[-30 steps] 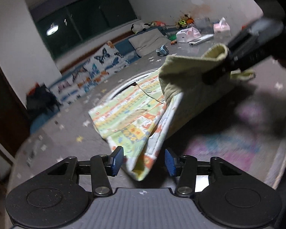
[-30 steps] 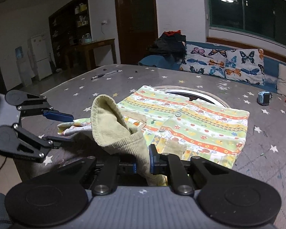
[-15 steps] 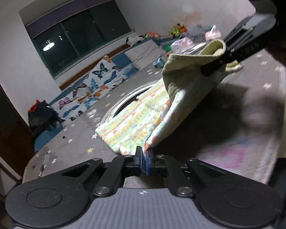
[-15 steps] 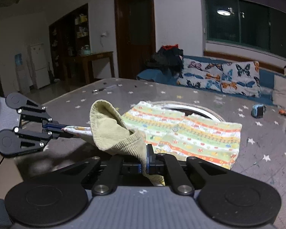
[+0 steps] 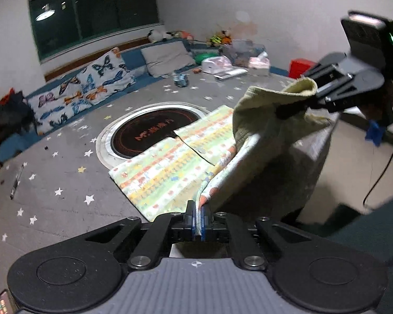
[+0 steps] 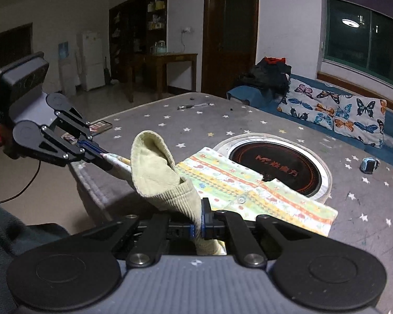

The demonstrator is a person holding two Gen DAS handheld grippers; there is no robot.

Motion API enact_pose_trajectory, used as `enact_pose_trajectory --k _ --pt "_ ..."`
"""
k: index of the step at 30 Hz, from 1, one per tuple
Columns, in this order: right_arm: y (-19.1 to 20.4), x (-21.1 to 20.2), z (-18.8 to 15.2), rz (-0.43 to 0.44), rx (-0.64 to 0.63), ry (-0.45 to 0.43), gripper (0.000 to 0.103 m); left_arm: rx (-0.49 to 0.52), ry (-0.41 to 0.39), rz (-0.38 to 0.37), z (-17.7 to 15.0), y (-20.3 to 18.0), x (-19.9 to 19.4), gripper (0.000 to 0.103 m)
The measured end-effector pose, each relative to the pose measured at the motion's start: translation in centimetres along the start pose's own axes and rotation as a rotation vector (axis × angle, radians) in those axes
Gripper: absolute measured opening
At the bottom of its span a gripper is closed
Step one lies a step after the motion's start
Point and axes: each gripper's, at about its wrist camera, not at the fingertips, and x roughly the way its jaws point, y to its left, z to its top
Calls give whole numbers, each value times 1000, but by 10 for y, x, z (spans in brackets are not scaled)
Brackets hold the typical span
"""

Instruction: Fold clothes

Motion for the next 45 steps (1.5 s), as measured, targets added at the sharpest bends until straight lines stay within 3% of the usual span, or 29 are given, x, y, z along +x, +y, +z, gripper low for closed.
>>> enact_pose_trajectory --k 6,12,17,19,21,28,31,34,39,45 --pt "-45 36 37 -1 6 30 4 -92 7 -1 25 45 37 4" --pt "-104 110 74 1 30 112 4 -224 98 32 51 98 105 4" --pt "-134 178 63 -61 120 168 6 -329 173 73 43 124 158 4" --pt "-140 192 50 -84 171 159 12 -342 176 84 39 125 163 5" --pt "-143 191 39 -135 192 131 20 -340 169 92 38 125 161 6" --pt "-135 146 14 -219 235 57 21 -364 168 179 42 142 160 9" --pt "-130 130 -1 -255 250 83 21 -371 167 239 41 148 158 9" --pt "-137 121 -24 -312 286 124 21 -384 146 197 44 139 154 9" --pt "-158 102 -40 -359 398 87 21 -406 112 127 49 124 148 9" --pt "-178 114 -39 -319 451 65 21 -432 71 43 55 106 141 9"
